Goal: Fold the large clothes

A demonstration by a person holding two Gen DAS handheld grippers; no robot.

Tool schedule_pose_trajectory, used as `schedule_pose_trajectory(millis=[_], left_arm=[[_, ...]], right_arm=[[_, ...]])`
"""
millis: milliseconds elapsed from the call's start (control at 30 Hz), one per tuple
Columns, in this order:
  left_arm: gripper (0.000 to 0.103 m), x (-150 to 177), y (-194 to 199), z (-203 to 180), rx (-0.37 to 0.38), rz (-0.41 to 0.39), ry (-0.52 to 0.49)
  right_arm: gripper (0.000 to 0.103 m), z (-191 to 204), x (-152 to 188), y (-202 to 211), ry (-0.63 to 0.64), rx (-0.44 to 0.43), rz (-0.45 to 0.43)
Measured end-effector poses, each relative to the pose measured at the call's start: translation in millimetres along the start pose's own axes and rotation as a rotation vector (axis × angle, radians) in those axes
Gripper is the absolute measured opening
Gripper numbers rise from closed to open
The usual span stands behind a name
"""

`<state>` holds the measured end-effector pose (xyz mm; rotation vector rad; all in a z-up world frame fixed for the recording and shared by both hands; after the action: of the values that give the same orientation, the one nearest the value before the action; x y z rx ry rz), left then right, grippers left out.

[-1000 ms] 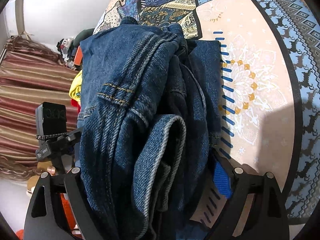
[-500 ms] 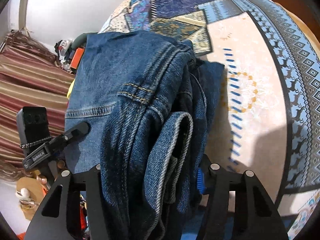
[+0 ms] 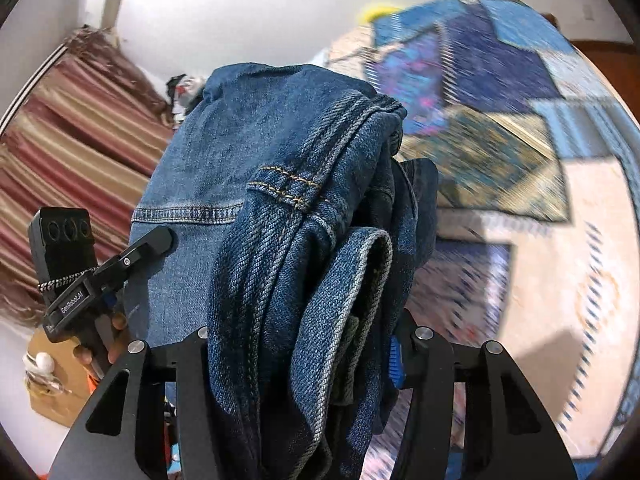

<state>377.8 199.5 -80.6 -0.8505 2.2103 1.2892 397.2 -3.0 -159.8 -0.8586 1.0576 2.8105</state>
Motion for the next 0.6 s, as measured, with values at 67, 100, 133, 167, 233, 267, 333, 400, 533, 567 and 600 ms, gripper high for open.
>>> schedule_pose_trajectory(millis=[67, 100, 133, 167, 233, 267, 333, 400, 533, 567, 600], left_arm=[[0.047, -8, 8, 19, -0.010, -0.018, 0.008], [0.047, -12, 12, 31, -0.016, -0.027, 0.014], [0.047, -15, 13, 41, -0.024, -0.033, 0.017], [0.047, -18, 15, 51, -0.032, -0.038, 0.024], [0.047, -23, 18, 76, -0.052, -0.046, 0.036], [0.047, -25, 18, 89, -0.063, -0.050, 0.039], [0.047, -27, 15, 115, -0.087, -0.051, 0.046], [0.047, -28, 6, 147, -0.105, -0.042, 0.067], [0.047, -12, -23, 202, -0.137, 0.030, 0.130], [0.047, -7, -31, 211, -0.150, 0.052, 0.143], [0.047, 0, -40, 221, -0.164, 0.082, 0.160]], right_arm=[[0.048, 13, -11, -16, 0.027, -0.005, -0.009], [0.048, 20, -18, -28, 0.038, -0.009, -0.012], [0.048, 24, -22, -36, 0.043, -0.013, -0.012], [0.048, 29, -27, -49, 0.049, -0.020, -0.010], [0.048, 35, -36, -76, 0.052, -0.033, -0.002], [0.048, 38, -38, -87, 0.056, -0.038, 0.002], [0.048, 41, -42, -114, 0.058, -0.047, 0.013], [0.048, 38, -43, -144, 0.045, -0.062, 0.034], [0.048, 24, -44, -203, 0.005, -0.059, 0.098], [0.048, 18, -43, -219, -0.005, -0.042, 0.127], [0.048, 12, -40, -231, -0.011, -0.024, 0.149]])
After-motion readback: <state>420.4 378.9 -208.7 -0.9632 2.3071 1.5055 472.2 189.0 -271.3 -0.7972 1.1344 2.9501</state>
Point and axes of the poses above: each gripper's, at about its wrist camera, not at the fingertips, and y roughly against the way its jaws point, z to its left, x to its underside, the point moved 1 cm from there along -y, roughly the way its jaws point, and after that the axes turned 3 degrees about y, right-handed, at the moved point
